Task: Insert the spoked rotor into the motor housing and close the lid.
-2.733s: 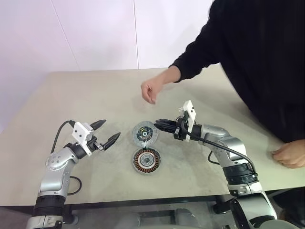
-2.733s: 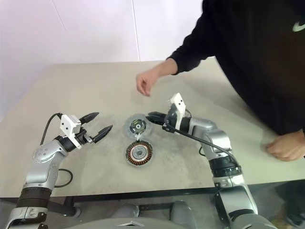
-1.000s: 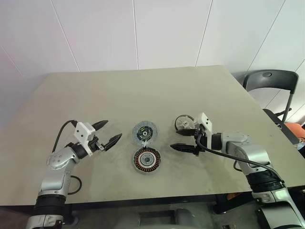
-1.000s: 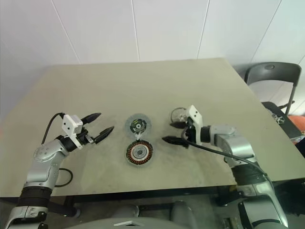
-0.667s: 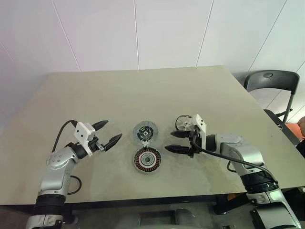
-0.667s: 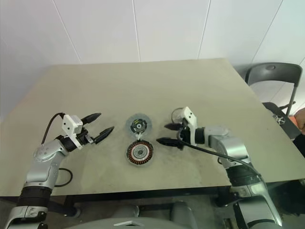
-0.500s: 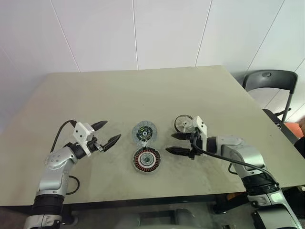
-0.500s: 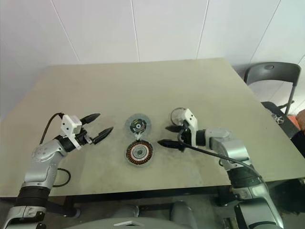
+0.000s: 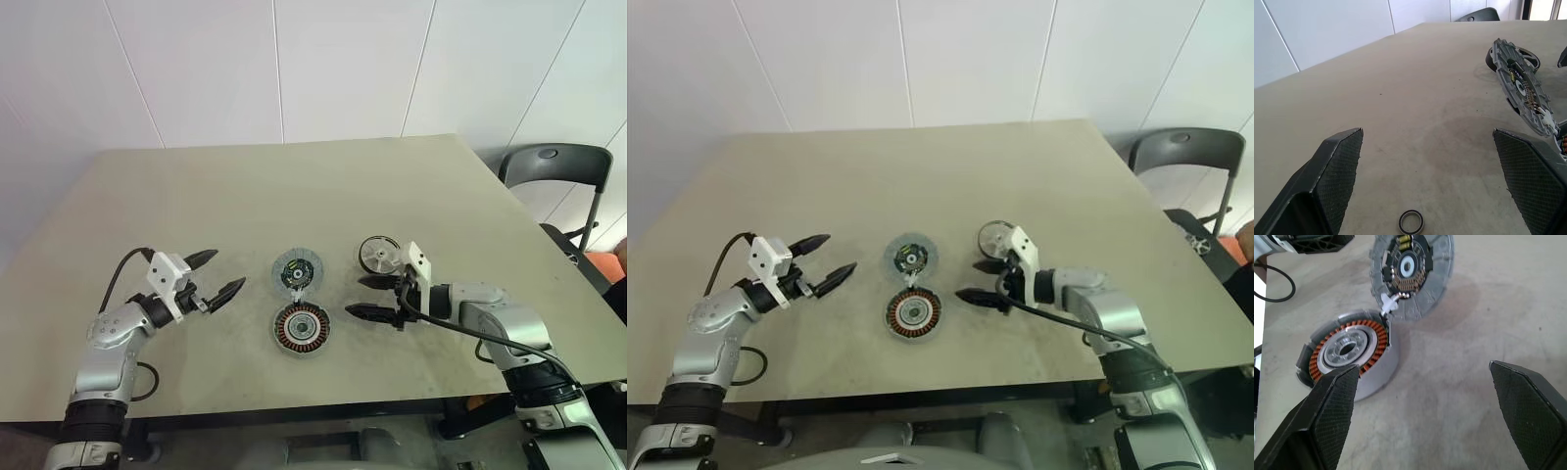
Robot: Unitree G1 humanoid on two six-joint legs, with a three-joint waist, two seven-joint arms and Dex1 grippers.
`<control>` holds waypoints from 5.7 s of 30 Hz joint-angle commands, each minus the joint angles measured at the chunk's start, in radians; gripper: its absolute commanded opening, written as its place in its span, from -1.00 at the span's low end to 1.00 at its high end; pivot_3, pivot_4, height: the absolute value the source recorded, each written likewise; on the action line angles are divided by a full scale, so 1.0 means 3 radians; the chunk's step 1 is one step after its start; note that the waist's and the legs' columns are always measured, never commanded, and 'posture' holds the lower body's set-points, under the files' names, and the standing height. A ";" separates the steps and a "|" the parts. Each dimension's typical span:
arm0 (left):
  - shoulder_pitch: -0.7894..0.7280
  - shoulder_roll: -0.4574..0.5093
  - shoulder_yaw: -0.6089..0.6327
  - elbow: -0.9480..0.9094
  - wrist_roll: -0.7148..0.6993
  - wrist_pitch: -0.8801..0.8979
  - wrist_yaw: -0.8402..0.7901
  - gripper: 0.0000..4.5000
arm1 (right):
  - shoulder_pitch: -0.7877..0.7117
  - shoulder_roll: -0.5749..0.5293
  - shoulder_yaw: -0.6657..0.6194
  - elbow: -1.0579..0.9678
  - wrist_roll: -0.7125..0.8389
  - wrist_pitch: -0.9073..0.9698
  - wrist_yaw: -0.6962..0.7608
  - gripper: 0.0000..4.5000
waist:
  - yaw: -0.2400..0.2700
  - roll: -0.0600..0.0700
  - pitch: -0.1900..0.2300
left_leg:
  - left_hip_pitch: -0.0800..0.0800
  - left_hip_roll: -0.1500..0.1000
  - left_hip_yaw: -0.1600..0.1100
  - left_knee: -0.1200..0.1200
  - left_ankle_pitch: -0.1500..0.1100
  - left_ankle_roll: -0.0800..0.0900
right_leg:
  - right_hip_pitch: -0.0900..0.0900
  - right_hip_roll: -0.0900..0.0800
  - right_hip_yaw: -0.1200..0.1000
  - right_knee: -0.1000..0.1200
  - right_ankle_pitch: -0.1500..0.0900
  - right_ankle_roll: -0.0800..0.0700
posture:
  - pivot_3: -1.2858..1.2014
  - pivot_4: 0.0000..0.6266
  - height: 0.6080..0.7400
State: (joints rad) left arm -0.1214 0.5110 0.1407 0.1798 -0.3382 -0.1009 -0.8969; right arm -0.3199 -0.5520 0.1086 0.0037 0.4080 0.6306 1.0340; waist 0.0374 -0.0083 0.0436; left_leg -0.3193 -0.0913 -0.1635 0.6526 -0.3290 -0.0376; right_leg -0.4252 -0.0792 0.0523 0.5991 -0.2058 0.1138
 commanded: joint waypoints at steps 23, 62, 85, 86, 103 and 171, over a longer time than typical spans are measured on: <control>0.0148 0.0163 0.0185 -0.0124 -0.0089 0.0040 -0.0031 1.00 | -0.0051 -0.0003 -0.0034 -0.0067 0.0035 -0.0031 -0.0020 0.98 | -0.0008 0.0001 -0.0001 | 0.0000 0.0000 0.0000 0.0000 0.0000 0.0000 | 0.0000 0.0000 0.0000 0.0000 0.0000 0.0000 | 0.03 -1.00 1.00; 0.0105 0.0007 -0.0001 -0.0101 0.0179 0.0820 0.0600 1.00 | -0.0047 0.0063 -0.0014 -0.0116 0.0024 -0.0050 -0.0097 0.98 | 0.0003 0.0004 -0.0004 | 0.0004 0.0003 0.0007 0.0014 0.0000 0.0000 | 0.0009 0.0001 -0.0001 0.0001 0.0009 -0.0002 | 0.03 -1.00 1.00; -0.0209 -0.0108 -0.0155 0.0385 0.0440 0.0804 0.0761 1.00 | -0.0058 0.0107 -0.0033 -0.0109 0.0030 -0.0074 -0.0192 0.98 | 0.0005 0.0004 -0.0004 | 0.0002 0.0003 0.0008 0.0022 0.0000 0.0000 | 0.0010 0.0001 -0.0001 0.0002 0.0012 -0.0001 | 0.03 -1.00 1.00; -0.0220 -0.0113 -0.0154 0.0401 0.0446 0.0799 0.0763 1.00 | -0.0060 0.0109 -0.0032 -0.0105 0.0028 -0.0076 -0.0193 0.98 | 0.0008 0.0004 -0.0004 | 0.0002 0.0003 0.0007 0.0022 0.0000 0.0000 | 0.0010 0.0001 -0.0001 0.0002 0.0012 -0.0001 | 0.03 -1.00 1.00; -0.0424 -0.0199 -0.0217 0.0597 0.0498 0.0790 0.0734 1.00 | -0.0077 0.0134 -0.0037 -0.0074 0.0014 -0.0114 -0.0247 0.98 | 0.0002 0.0005 -0.0005 | 0.0002 0.0002 0.0007 0.0031 0.0000 0.0000 | 0.0014 0.0002 -0.0001 0.0002 0.0016 0.0001 | 0.03 -1.00 1.00; -0.0415 -0.0231 0.0379 0.0012 -0.0525 0.1762 0.0683 -0.70 | -0.0020 0.0179 -0.0039 0.0024 -0.0031 -0.0237 -0.0356 1.00 | -0.0002 0.0006 -0.0004 | 0.0001 0.0003 0.0009 0.0033 0.0000 0.0000 | 0.0014 0.0003 -0.0001 0.0001 0.0019 0.0001 | 0.03 -1.00 1.00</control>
State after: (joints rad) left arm -0.2375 0.4302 0.2491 0.2234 -0.5008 0.4335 -0.6986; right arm -0.3154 -0.4986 0.1140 0.0442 0.3940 0.5721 0.9285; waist 0.0367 -0.0066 0.0423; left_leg -0.3190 -0.0904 -0.1608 0.6624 -0.3290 -0.0375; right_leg -0.4211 -0.0782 0.0521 0.5993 -0.2001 0.1142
